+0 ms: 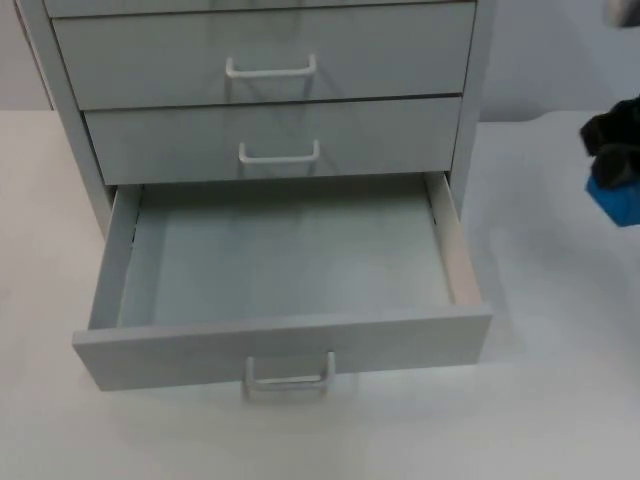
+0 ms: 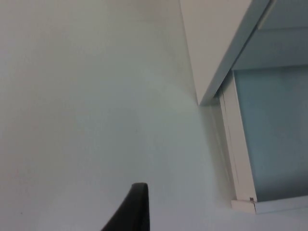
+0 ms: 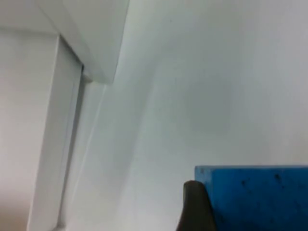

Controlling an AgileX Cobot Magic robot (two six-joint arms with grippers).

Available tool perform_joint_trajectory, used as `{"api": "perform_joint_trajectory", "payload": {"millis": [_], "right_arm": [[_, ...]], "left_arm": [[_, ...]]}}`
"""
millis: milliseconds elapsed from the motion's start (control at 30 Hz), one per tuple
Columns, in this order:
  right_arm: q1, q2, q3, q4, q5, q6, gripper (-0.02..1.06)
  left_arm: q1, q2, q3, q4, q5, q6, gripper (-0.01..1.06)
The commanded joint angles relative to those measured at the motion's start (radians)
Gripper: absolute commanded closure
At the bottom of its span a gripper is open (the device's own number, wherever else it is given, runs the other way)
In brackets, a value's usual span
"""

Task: Open the drawer with the left hand, place the block into the drawer with the right hand, then close the drawer with the left hand.

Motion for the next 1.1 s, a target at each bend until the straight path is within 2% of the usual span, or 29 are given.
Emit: {"api": "perform_joint_trajectory", "payload": {"millis": [0,300,433,467,500,567,600,700,733,867,900,1033,1067], "right_arm": [[0.006,-0.074,0.047,0.002,0.002,0.019,1.05],[0.015,-0.142,0.079,0.002,0.042,0.069,1.05],[0.122,-0.142,0.079,-0.006,0.024,0.101,1.05],[0.122,-0.142,0.079,-0.006,0.024,0.101,1.05],[0.154,-0.142,0.077,-0.016,0.014,0.123,1.05],[0.211,-0.131,0.068,-0.071,0.001,0.228,1.05],[0.211,-0.131,0.068,-0.071,0.001,0.228,1.05],[0.313,-0.089,0.034,-0.251,0.014,0.454,1.05],[0.313,-0.089,0.034,-0.251,0.014,0.454,1.05],[0.449,-0.004,-0.044,-0.487,0.021,0.726,1.05],[0.449,-0.004,-0.044,-0.487,0.021,0.726,1.05],[0.536,0.099,-0.129,-0.637,0.021,0.887,1.05],[0.536,0.099,-0.129,-0.637,0.021,0.887,1.05]], "left_arm": [[0.003,-0.007,0.006,-0.015,-0.015,0.004,0.00],[0.003,-0.007,0.006,-0.026,-0.015,0.004,0.00],[0.003,-0.007,0.006,-0.026,-0.013,0.004,0.00],[0.003,-0.007,0.006,-0.026,-0.013,0.004,0.00],[0.003,-0.007,0.006,-0.026,-0.013,0.004,0.00],[0.003,-0.007,0.006,-0.026,-0.013,0.004,0.00],[0.003,-0.007,0.006,-0.026,-0.013,0.004,0.00],[0.003,-0.007,0.006,-0.026,-0.013,0.004,0.00],[0.003,-0.007,0.006,-0.026,-0.013,0.004,0.00],[0.003,-0.007,0.006,-0.026,0.001,0.004,0.00],[0.003,-0.007,0.006,-0.026,0.001,0.004,0.00],[0.003,-0.007,0.006,-0.021,0.001,0.004,0.00],[0.003,-0.007,0.006,-0.021,0.001,0.004,0.00]]}}
